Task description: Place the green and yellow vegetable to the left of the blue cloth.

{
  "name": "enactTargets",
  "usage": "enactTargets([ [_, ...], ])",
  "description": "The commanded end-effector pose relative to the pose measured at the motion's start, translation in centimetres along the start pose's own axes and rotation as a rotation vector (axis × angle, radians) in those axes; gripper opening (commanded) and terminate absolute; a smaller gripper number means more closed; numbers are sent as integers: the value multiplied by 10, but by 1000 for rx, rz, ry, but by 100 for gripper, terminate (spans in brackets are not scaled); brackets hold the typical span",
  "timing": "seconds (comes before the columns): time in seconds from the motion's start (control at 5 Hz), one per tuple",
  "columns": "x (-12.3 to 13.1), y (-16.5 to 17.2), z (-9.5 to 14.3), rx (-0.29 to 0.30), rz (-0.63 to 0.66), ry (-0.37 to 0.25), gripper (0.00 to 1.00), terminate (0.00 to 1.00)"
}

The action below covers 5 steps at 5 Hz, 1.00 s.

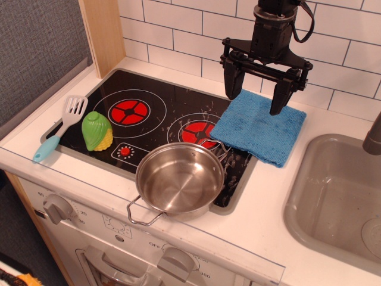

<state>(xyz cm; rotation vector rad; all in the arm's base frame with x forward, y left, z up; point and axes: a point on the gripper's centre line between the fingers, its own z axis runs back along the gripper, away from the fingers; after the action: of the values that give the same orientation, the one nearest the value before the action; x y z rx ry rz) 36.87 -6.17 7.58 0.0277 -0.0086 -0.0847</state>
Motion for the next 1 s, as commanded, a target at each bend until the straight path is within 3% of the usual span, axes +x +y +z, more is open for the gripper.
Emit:
enactTargets([
  [0.0, 0, 0, 0, 0, 0, 0, 100, 0],
  [0.2, -24, 40, 6, 28, 59, -16, 100, 0],
  [0.6, -100, 114, 31, 82, 125, -121, 100, 0],
  [0.8, -127, 147, 20, 67, 144, -124, 100, 0],
])
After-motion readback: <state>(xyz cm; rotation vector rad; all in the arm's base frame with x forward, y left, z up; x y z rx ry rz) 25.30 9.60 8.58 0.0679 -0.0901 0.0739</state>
